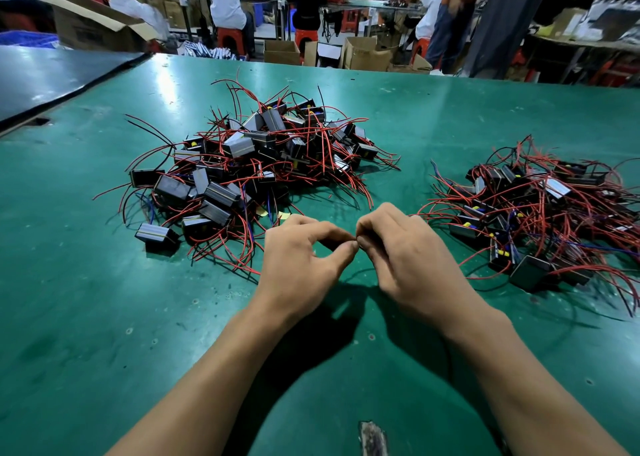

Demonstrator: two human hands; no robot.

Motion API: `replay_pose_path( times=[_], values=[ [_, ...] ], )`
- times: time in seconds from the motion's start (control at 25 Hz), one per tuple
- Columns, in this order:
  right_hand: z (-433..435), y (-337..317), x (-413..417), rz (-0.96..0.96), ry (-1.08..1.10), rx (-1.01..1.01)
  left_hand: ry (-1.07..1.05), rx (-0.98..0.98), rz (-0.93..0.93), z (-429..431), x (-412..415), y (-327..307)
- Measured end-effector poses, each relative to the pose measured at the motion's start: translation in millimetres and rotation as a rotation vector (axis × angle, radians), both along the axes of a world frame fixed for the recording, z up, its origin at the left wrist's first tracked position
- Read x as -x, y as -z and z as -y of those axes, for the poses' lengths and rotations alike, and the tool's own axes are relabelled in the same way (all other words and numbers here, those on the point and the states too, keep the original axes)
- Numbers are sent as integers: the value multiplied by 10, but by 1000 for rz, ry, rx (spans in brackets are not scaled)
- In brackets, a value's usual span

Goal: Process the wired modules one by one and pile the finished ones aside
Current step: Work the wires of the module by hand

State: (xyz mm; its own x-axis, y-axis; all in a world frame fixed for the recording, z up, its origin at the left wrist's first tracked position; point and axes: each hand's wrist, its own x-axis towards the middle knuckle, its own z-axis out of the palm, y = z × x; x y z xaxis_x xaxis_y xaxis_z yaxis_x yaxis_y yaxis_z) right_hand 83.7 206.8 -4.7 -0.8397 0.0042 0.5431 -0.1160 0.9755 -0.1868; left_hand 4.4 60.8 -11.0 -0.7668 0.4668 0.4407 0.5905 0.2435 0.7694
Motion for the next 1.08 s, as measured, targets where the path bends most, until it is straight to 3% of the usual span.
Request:
replay_pose_path(
  times=[0.08, 0.16, 0.24, 0.28, 0.44, 0.56, 0.72, 0.8, 0.96, 1.08],
  values=[
    [-16, -8, 6, -45, -13, -3, 28, -21, 75, 13, 25, -16],
    [-16, -30, -24, -20, -41, 256, 7, -46, 53, 14, 2, -20],
    [5, -58, -25, 17, -2, 599, -32, -49, -57, 15, -33, -14],
    [22, -77, -24, 22, 55, 676, -53, -31, -145, 9, -49, 0],
    [46, -158, -25, 133, 203, 843, -118, 44, -422, -1, -68, 53],
    [63, -189, -37, 282, 154, 1090, -134, 81, -555, 7, -47, 94],
    [74, -217, -51, 360, 119, 1252, -139, 91, -624, 3, -49, 93],
    [51, -207, -52, 337, 134, 1190, -141, 106, -616, 5, -55, 84],
    [33, -131, -29, 237, 138, 699, -150, 146, -584, 18, -40, 81],
    [8, -92, -31, 100, 34, 444, -138, 146, -498, 24, -35, 71]
  ],
)
